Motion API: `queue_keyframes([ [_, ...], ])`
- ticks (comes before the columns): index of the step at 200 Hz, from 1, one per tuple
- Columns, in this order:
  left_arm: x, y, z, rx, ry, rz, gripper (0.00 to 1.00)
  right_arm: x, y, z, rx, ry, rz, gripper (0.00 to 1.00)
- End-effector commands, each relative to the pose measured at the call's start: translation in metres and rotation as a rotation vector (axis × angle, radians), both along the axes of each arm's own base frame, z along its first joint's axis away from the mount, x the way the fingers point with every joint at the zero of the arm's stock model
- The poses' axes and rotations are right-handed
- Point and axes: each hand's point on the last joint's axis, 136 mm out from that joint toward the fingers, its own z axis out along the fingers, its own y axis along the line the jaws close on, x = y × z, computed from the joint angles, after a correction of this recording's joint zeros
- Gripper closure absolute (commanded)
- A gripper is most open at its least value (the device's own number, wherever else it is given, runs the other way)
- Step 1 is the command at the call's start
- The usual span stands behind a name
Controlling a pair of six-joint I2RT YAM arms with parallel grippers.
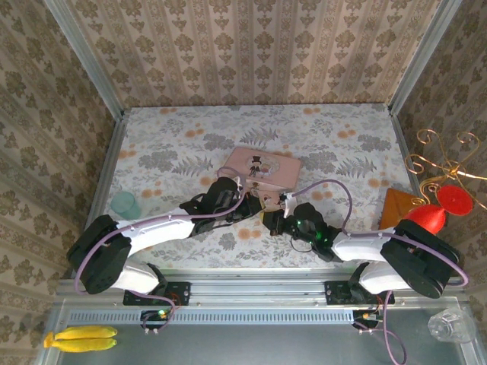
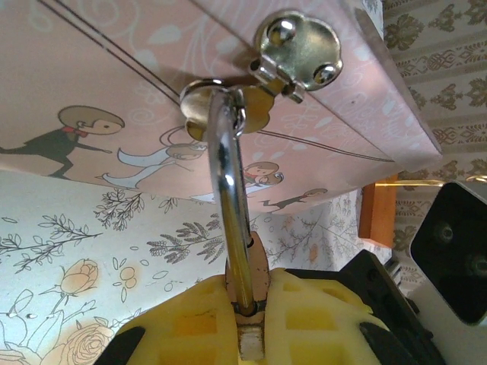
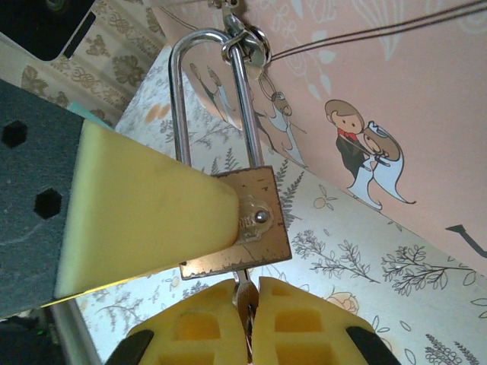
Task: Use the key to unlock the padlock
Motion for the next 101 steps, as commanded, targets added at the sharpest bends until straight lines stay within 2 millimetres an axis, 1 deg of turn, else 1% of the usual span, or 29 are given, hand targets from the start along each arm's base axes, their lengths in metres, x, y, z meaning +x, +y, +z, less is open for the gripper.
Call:
queue_keyframes([
  [1,0.008,0.012,0.002,0.053,-0.067,0.015,1.00,0.014,-0.012,0.006,0.061,0.031,-0.058,0.96],
  [19,0.010,0.015,0.001,0.066,-0.069,0.016,1.00,0.017,-0.013,0.004,0.063,0.041,-0.061,0.97],
  [65,0.013,0.018,-0.002,0.110,-0.080,0.002,1.00,0.019,-0.006,0.001,0.043,0.059,-0.035,0.96],
  [86,0.015,0.021,-0.007,0.140,-0.072,-0.008,1.00,0.019,-0.006,-0.005,0.008,0.076,-0.032,0.94],
  [101,0.017,0.022,-0.013,0.150,-0.046,-0.017,1.00,0.018,-0.004,-0.008,-0.034,0.096,-0.010,0.90],
])
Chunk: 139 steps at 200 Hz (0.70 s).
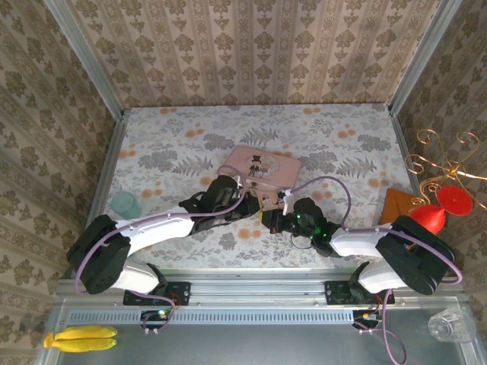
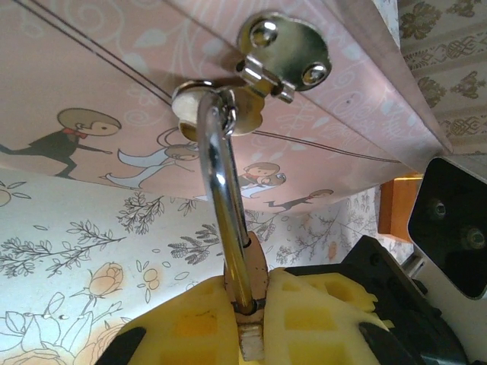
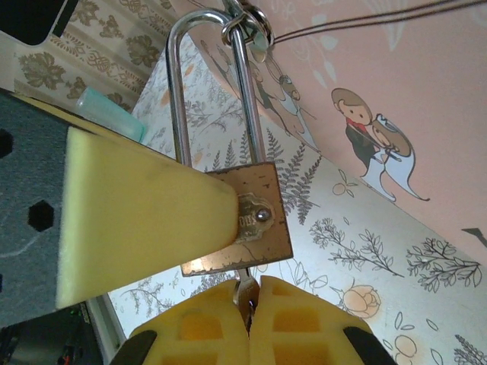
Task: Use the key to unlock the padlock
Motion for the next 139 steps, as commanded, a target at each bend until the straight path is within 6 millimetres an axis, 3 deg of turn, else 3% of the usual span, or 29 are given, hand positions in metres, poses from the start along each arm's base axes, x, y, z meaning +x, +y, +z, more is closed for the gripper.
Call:
queue_keyframes([
  [1,0.013,0.015,-0.011,0.094,-0.021,0.005,1.00,0.016,-0.011,-0.006,-0.066,0.026,-0.063,0.89],
  [28,0.017,0.018,-0.019,0.113,0.002,0.001,1.00,0.014,-0.008,-0.009,-0.119,0.041,-0.016,0.76],
  [67,0.028,0.026,-0.028,0.193,-0.008,-0.002,1.00,0.019,-0.024,-0.017,-0.149,0.060,-0.058,0.59],
  [139,0.033,0.030,-0.054,0.315,0.004,-0.021,1.00,0.016,-0.056,-0.020,-0.213,0.054,-0.138,0.46],
])
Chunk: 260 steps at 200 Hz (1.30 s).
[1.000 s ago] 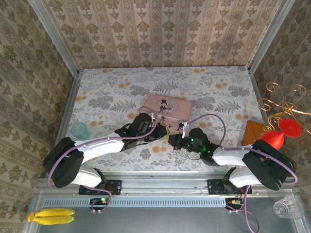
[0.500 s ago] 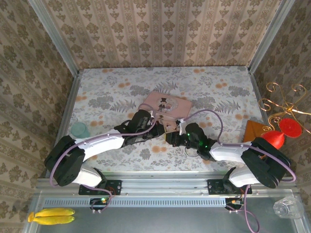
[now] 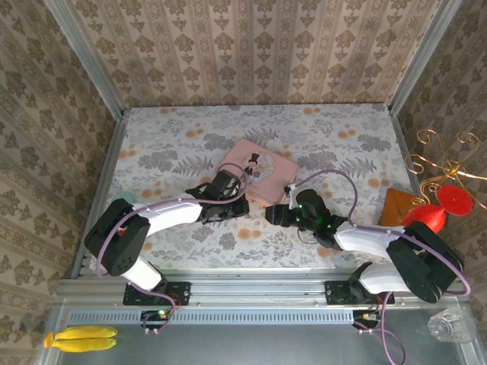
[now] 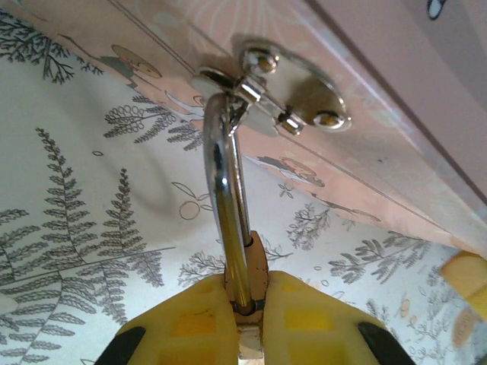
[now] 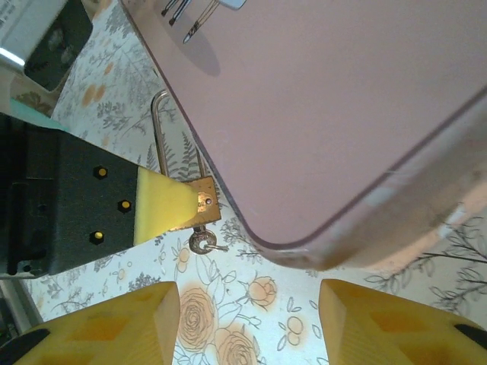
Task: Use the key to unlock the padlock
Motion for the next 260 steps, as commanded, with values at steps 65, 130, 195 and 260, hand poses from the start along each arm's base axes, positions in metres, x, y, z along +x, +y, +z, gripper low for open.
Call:
queue_keyframes([
  [65,-0.002,0.000,-0.014,0.154,-0.046,-0.075,1.00,0.006,-0.046,0.000,-0.101,-0.011,-0.171,0.37],
  [130,-0.009,0.009,-0.024,0.221,-0.049,-0.088,0.88,0.003,-0.065,0.007,-0.078,0.000,-0.285,0.35],
  [195,-0.005,0.012,-0.004,0.205,-0.161,-0.104,0.57,-0.001,-0.070,0.009,-0.013,0.046,-0.344,0.33],
  [260,0.005,0.015,0.025,0.138,-0.372,-0.122,0.46,-0.010,-0.058,0.006,0.044,0.211,-0.366,0.34],
])
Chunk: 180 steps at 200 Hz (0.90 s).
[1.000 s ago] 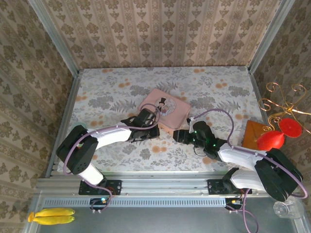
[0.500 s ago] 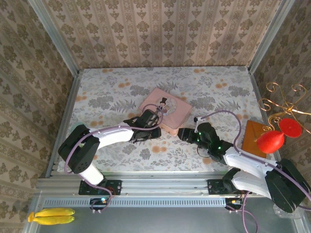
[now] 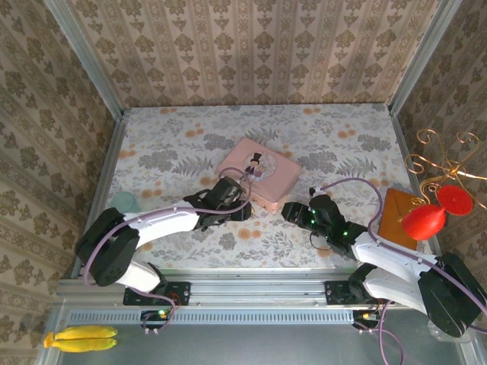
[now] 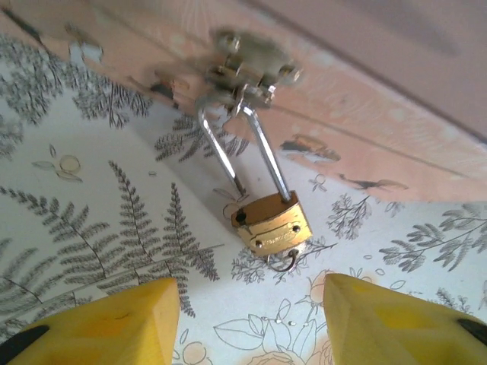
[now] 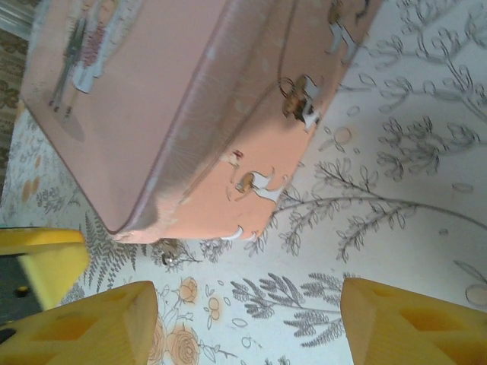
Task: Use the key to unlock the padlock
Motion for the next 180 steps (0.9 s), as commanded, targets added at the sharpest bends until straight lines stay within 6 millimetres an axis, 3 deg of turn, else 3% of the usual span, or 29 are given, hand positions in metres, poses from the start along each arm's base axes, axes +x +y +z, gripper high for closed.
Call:
queue_keyframes([
  [1,0.008,-0.002,0.012,-0.016,-0.110,-0.035,0.46,-0.002,0.007,0.007,0.042,0.066,-0.021,0.34],
  [58,0.006,0.001,0.019,-0.061,-0.167,-0.045,0.39,-0.006,0.001,0.005,0.042,0.061,-0.052,0.34],
  [92,0.010,0.015,0.024,-0.124,-0.178,-0.011,0.35,-0.001,0.009,0.012,0.027,0.062,-0.018,0.34],
  [145,0.009,0.036,0.047,-0.187,-0.239,-0.012,0.32,-0.010,0.005,-0.010,0.051,0.085,-0.028,0.34],
  [180,0.011,0.054,0.054,-0.169,-0.268,0.014,0.30,-0.008,0.009,-0.008,0.042,0.078,-0.005,0.35],
])
